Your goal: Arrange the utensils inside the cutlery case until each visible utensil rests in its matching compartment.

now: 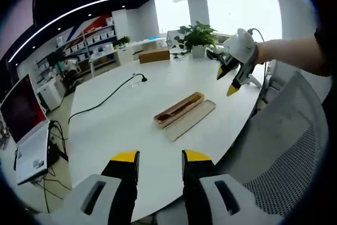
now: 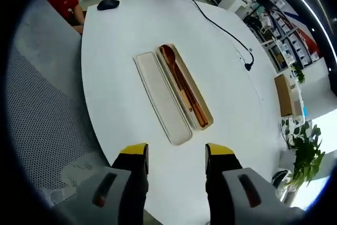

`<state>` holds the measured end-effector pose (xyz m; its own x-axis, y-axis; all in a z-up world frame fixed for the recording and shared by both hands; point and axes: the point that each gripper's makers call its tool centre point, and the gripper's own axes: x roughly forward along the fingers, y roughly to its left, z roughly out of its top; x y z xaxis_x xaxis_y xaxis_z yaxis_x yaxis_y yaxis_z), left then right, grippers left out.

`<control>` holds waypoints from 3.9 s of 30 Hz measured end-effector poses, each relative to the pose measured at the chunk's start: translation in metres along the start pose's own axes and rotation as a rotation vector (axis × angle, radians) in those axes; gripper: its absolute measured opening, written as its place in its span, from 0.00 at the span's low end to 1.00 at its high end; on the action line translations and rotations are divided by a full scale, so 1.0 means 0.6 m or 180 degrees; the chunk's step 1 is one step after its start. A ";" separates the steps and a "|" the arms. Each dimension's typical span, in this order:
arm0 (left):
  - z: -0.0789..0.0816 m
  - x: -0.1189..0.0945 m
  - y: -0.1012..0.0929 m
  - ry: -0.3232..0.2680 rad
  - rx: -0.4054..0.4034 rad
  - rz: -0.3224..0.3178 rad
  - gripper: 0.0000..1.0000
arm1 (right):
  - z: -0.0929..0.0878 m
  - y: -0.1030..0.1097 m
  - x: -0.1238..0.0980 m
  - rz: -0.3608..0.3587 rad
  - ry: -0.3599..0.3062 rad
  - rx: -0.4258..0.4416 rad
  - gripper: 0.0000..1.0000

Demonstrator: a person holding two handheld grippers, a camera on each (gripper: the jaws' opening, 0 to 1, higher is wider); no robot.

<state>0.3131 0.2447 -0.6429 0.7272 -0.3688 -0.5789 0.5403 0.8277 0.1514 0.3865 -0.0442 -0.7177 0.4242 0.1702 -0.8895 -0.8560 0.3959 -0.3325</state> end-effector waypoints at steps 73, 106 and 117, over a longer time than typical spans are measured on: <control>-0.017 0.004 -0.005 0.0181 0.0009 -0.0047 0.34 | -0.008 0.089 0.017 0.0274 -0.0240 0.0051 0.43; -0.043 0.284 -0.053 0.0119 0.0874 -0.1683 0.54 | -0.001 0.022 0.104 0.0807 -0.0475 -0.0122 0.44; -0.073 0.362 -0.075 0.0271 0.0958 -0.1827 0.54 | -0.031 -0.005 0.162 0.0941 -0.0130 -0.0488 0.45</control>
<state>0.4283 0.1461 -0.8107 0.2586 -0.6719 -0.6940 0.9367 0.3501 0.0100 0.4246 -0.0457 -0.8093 0.1598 0.2946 -0.9422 -0.9769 0.1841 -0.1081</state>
